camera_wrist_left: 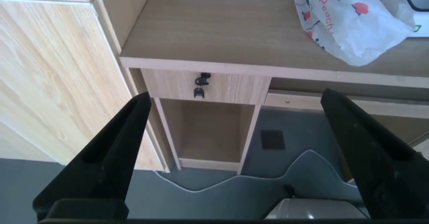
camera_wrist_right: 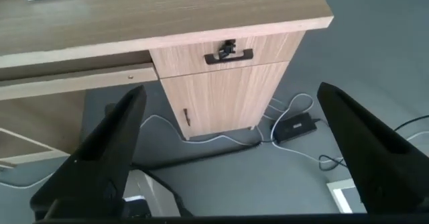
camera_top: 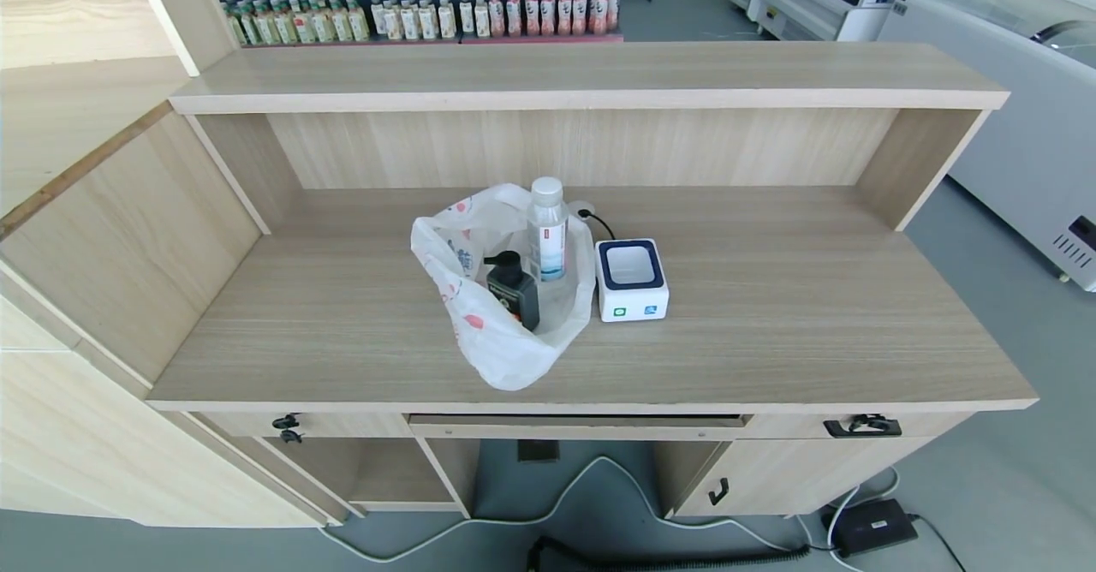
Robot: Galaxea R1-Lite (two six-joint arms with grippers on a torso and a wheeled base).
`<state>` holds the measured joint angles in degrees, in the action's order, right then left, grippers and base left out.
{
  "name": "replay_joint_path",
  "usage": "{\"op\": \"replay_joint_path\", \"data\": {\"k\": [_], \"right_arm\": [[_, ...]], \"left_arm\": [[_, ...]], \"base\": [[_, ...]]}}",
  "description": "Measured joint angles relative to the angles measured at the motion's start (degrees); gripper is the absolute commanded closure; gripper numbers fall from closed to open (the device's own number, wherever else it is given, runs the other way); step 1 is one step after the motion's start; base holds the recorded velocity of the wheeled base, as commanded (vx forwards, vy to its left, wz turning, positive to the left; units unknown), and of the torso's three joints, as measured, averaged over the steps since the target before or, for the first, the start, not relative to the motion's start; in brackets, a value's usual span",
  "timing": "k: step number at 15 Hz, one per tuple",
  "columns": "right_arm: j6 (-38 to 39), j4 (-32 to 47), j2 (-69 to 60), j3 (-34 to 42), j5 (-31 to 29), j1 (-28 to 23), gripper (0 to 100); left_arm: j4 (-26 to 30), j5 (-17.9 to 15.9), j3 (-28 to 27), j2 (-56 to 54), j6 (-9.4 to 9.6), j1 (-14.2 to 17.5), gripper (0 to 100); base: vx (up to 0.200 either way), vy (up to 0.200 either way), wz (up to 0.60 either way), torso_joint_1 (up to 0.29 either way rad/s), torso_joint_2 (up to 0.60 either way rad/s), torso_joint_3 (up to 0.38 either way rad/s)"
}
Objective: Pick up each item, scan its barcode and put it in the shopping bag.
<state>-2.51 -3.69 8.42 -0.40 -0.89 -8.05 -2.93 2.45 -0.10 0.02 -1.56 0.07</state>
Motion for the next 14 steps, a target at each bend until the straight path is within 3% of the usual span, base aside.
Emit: {"op": "replay_joint_path", "data": {"k": [6, 14], "right_arm": [[-1.18, 0.52, -5.73, 0.38, -0.15, 7.03, 0], [0.55, 0.8, -8.61, 0.4, -0.59, 8.05, 0]], "left_arm": [[-0.02, 0.0, 0.0, 0.0, 0.01, 0.0, 0], [-0.05, 0.0, 0.0, 0.0, 0.0, -0.02, 0]], "base": [[0.0, 0.0, 0.0, 0.0, 0.0, 0.0], [0.0, 0.0, 0.0, 0.0, 0.0, 0.0]]}}
